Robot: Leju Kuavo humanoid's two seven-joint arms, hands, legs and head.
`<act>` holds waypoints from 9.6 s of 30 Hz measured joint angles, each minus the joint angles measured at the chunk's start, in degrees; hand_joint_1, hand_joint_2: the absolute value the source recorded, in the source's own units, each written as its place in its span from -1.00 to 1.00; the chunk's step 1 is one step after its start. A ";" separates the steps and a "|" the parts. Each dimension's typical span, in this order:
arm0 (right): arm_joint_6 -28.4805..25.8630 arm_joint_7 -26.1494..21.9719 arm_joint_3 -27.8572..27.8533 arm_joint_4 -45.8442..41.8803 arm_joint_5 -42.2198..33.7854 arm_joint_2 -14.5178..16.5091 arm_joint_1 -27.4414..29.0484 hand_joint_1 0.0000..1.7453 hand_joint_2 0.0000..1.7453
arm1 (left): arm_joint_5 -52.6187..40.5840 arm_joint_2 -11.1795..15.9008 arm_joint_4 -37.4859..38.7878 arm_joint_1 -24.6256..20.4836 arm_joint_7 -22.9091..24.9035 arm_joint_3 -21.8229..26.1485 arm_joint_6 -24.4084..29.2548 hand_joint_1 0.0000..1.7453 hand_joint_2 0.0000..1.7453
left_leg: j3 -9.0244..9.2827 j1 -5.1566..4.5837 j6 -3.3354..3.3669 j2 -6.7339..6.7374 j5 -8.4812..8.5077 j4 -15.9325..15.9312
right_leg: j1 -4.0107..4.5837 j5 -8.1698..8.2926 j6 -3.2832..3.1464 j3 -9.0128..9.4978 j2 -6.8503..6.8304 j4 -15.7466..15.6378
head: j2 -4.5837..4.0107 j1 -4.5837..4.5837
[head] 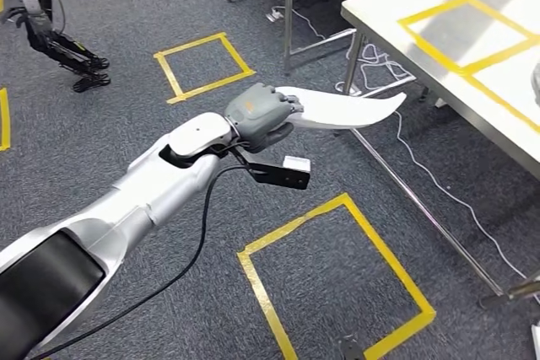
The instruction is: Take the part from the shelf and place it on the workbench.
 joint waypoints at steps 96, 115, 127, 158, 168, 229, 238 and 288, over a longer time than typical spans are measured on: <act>-1.62 0.46 0.00 0.02 2.01 0.74 0.47 -1.00 1.00 | -0.96 1.18 1.29 -1.25 3.32 -1.01 -0.93 1.00 1.00 | 1.28 0.53 0.27 -2.24 5.97 -7.07 | -0.31 -1.29 1.14 0.48 0.45 0.67 | 0.01 0.16; -1.80 0.58 0.00 0.11 2.30 1.04 0.41 -1.00 1.00 | -2.14 0.55 1.75 -1.94 4.76 -1.04 -0.71 1.00 1.00 | 2.99 2.80 -2.12 -1.76 5.44 -8.22 | -2.45 -1.30 5.03 1.24 -0.02 0.39 | 0.01 0.78; -1.84 0.60 0.00 0.09 2.33 1.02 0.90 -1.00 1.00 | -2.51 0.33 2.11 -1.53 5.11 -1.04 -0.33 1.00 1.00 | -6.45 1.82 -1.26 -1.92 4.61 4.73 | -1.84 -4.89 0.69 4.10 1.65 0.87 | 0.01 -0.23; -1.83 0.38 0.00 0.11 2.34 1.02 1.17 -1.00 1.00 | -2.51 0.62 2.64 -1.04 5.13 -1.03 -0.11 1.00 1.00 | -5.40 0.38 -1.13 -2.49 3.00 2.89 | -0.51 -3.78 -0.15 4.69 0.82 -0.90 | -0.02 -1.18; -1.82 0.44 -0.01 0.07 2.33 1.00 0.84 -1.00 1.00 | -2.49 0.67 2.68 -1.66 5.13 -0.97 -0.09 1.00 1.00 | -0.41 0.59 1.94 -2.68 7.88 -7.91 | -0.40 -8.48 2.67 1.23 0.35 9.37 | 0.01 -1.26; -1.91 0.06 0.00 0.04 2.65 0.80 0.21 -1.00 1.00 | -2.39 0.67 2.67 -1.67 5.03 -0.63 0.05 1.00 1.00 | -1.14 1.36 1.39 -2.87 7.68 -7.18 | -0.42 -10.29 2.61 2.49 0.30 6.47 | -0.01 -1.66; -1.91 0.17 -0.01 0.04 2.86 0.83 0.20 -1.00 1.00 | -3.22 0.72 2.67 -1.62 4.70 -0.84 -0.11 1.00 1.00 | 1.90 0.70 0.91 -3.18 5.13 -7.07 | -0.17 -1.67 1.72 2.37 0.37 -0.87 | -0.01 -1.58; -0.64 2.69 2.49 0.07 7.63 1.48 -0.97 -1.00 1.00 | 0.62 28.74 23.45 -5.01 26.11 11.65 1.50 1.00 1.00 | 1.85 0.89 -0.57 -2.86 6.04 -8.51 | 0.20 -1.43 0.57 1.76 0.94 -1.30 | -0.01 -1.64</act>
